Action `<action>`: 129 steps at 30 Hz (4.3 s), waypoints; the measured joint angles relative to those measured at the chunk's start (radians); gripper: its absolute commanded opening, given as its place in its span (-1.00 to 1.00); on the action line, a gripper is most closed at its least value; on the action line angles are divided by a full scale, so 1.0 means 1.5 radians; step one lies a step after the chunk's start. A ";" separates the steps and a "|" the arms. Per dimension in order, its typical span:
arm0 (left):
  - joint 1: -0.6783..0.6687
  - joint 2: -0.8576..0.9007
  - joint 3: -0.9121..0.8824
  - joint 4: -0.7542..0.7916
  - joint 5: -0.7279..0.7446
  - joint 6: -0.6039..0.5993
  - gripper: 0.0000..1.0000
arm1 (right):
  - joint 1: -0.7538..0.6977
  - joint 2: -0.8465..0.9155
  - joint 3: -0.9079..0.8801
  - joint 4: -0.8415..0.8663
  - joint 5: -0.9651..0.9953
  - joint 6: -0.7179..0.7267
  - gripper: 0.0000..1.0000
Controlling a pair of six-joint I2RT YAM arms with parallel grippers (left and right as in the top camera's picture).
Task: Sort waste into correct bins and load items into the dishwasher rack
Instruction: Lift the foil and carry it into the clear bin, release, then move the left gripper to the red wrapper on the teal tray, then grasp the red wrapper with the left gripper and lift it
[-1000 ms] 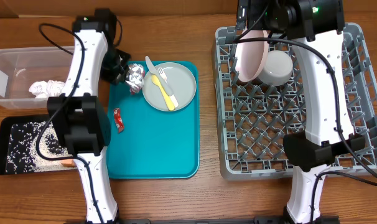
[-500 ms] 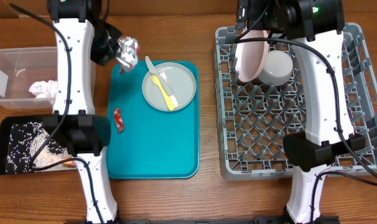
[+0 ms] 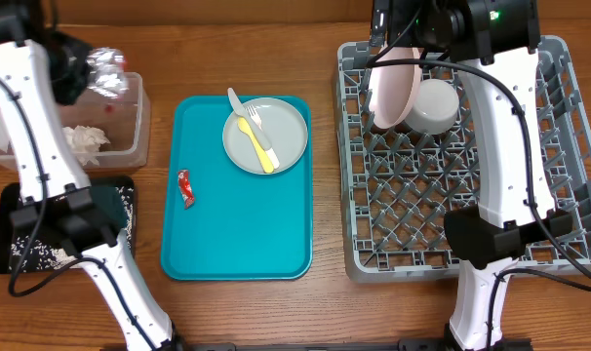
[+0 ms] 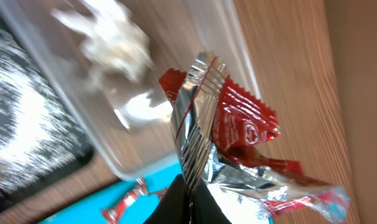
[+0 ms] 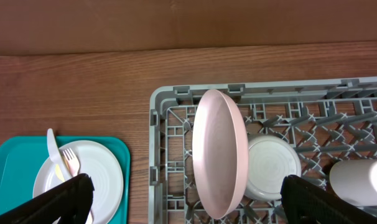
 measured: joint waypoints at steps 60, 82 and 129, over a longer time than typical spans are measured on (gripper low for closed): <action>-0.357 0.006 -0.058 0.000 -0.076 0.207 0.92 | 0.000 0.000 0.000 0.000 0.000 0.000 1.00; -0.303 -0.049 -0.154 0.003 -0.010 0.203 1.00 | 0.000 0.000 0.000 0.000 0.000 0.000 1.00; -0.202 -0.328 -1.071 0.599 0.014 0.267 0.73 | 0.000 0.000 0.000 0.000 0.000 0.000 1.00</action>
